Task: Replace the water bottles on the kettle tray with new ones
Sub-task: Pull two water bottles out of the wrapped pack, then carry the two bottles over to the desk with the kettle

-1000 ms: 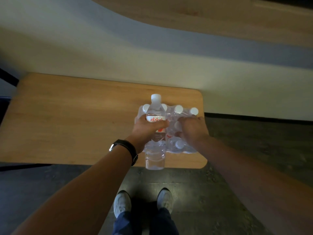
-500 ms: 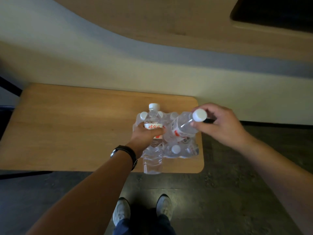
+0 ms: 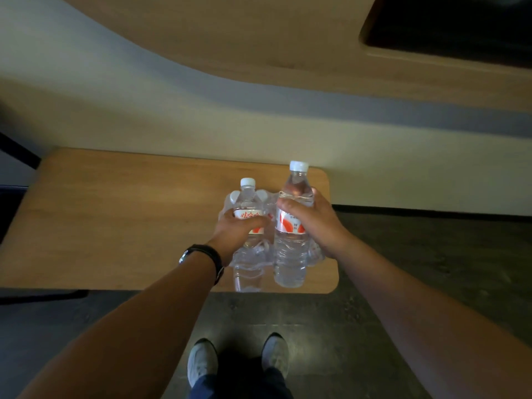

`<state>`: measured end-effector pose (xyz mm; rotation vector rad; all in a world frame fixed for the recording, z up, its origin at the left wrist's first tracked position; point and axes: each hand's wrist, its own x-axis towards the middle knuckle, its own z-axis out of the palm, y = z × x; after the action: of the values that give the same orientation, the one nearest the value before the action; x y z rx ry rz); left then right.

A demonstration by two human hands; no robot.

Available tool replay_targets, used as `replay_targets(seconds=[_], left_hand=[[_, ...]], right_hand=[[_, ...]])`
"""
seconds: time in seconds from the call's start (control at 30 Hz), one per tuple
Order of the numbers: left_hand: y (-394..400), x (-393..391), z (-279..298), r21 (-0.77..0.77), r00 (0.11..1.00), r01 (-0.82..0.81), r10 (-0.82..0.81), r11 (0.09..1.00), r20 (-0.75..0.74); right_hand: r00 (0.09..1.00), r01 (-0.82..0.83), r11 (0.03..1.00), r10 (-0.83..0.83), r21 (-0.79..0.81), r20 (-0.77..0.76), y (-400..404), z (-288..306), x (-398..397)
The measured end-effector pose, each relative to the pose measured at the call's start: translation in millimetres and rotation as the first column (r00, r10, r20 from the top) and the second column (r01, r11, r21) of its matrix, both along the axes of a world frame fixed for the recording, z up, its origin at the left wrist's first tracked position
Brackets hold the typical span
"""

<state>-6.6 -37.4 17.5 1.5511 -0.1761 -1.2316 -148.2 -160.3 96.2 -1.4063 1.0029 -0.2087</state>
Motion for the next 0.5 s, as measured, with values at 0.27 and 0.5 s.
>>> replay_targets(seconds=[0.27,0.5], left_hand=[[69,9,38,0.065,0.977,-0.213,0.212,0.975,0.022],[194,36,125,-0.007,0.888,-0.456,0.455,0.890,0.059]], right_hand=[[0.982,-0.175,0.982,0.170,-0.069,-0.077,24,36,24],[0.897,-0.441,0.894,0.441,-0.082,-0.021,113,80,101]])
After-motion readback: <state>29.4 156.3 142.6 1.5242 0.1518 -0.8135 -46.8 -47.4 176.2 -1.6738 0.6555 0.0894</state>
